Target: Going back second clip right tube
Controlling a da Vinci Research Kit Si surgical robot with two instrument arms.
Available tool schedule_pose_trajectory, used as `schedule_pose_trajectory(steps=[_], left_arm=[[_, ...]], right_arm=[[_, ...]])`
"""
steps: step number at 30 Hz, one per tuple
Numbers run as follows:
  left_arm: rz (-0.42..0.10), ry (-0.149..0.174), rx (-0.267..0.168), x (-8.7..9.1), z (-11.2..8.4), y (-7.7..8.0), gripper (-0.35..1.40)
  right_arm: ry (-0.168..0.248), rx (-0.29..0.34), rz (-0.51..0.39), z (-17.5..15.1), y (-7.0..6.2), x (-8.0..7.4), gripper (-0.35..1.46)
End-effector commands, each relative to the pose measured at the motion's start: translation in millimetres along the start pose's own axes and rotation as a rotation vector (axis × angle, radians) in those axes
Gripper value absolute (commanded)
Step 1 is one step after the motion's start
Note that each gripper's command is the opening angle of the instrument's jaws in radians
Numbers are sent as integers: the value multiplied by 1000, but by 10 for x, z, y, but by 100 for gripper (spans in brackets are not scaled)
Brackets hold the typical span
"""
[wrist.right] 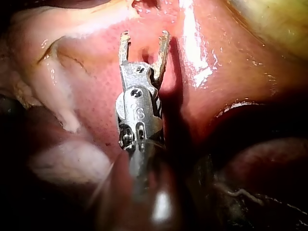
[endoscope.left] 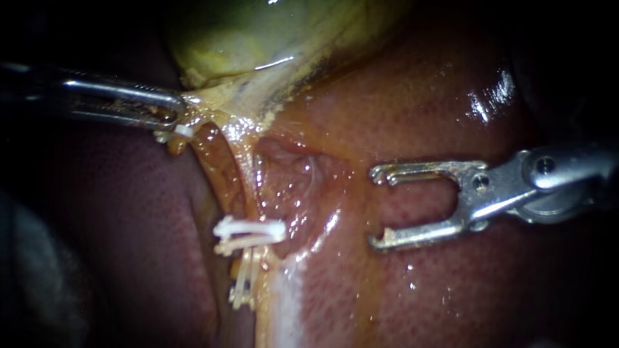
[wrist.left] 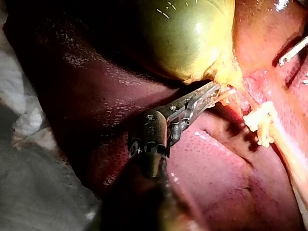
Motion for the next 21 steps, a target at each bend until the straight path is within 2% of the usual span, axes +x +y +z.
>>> schedule_pose_trajectory(steps=[1,7,11,21], left_arm=[[0,1,2,1,2,0,-35],[0,4,8,0,14,0,-35],[0,10,17,1,28,1,-35],[12,3,4,-5,64,0,-35]], right_arm=[[1,-1,1,-1,1,1,50],[1,-1,3,-3,2,3,50],[1,-1,3,-3,1,3,50],[1,-1,3,-3,2,4,50]])
